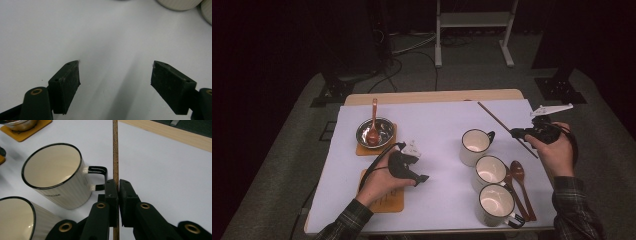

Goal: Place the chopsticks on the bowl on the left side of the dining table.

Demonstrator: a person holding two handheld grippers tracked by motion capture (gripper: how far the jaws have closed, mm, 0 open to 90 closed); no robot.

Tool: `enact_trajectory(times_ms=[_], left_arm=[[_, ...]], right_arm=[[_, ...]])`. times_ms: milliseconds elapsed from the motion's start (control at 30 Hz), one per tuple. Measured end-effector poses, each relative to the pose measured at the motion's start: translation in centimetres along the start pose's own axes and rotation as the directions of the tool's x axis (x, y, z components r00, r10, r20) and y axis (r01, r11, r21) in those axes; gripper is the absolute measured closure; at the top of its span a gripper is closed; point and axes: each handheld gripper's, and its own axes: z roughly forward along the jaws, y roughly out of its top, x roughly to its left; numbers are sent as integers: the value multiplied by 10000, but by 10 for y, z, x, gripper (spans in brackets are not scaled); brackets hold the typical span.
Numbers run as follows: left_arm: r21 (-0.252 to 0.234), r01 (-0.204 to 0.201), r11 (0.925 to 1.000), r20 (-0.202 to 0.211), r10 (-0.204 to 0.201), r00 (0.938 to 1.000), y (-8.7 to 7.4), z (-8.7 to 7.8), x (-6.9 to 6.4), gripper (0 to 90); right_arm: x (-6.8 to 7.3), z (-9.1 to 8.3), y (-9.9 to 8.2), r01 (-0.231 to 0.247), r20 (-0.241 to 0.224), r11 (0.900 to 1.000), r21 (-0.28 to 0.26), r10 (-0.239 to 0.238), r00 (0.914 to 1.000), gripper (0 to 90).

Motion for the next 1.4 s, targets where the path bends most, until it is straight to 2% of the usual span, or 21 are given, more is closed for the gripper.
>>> enact_trajectory(times_ms=[267, 600, 733, 833, 1400], left_arm=[[-131, -148, 9998, -121, 146, 9998, 6, -10, 6, 270], [-232, -212, 9995, -73, 210, 9998, 14, -22, 15, 308], [-192, -382, 9991, -57, 381, 9993, 19, -25, 19, 307], [-295, -328, 9990, -28, 328, 9995, 22, -26, 20, 306], [-389, -642, 9972, 48, 644, 9979, 36, -33, 30, 293]], right_arm=[[6, 6, 8, 324, -274, 9994, 88, -322, 9991, 848], [13, 13, 16, 621, -637, 9979, 200, -607, 9961, 848], [16, 16, 20, 761, -780, 9969, 193, -743, 9942, 848], [17, 19, 22, 909, -892, 9956, 215, -887, 9921, 848], [24, 30, 34, 1472, -1270, 9886, 311, -1422, 9817, 848]])
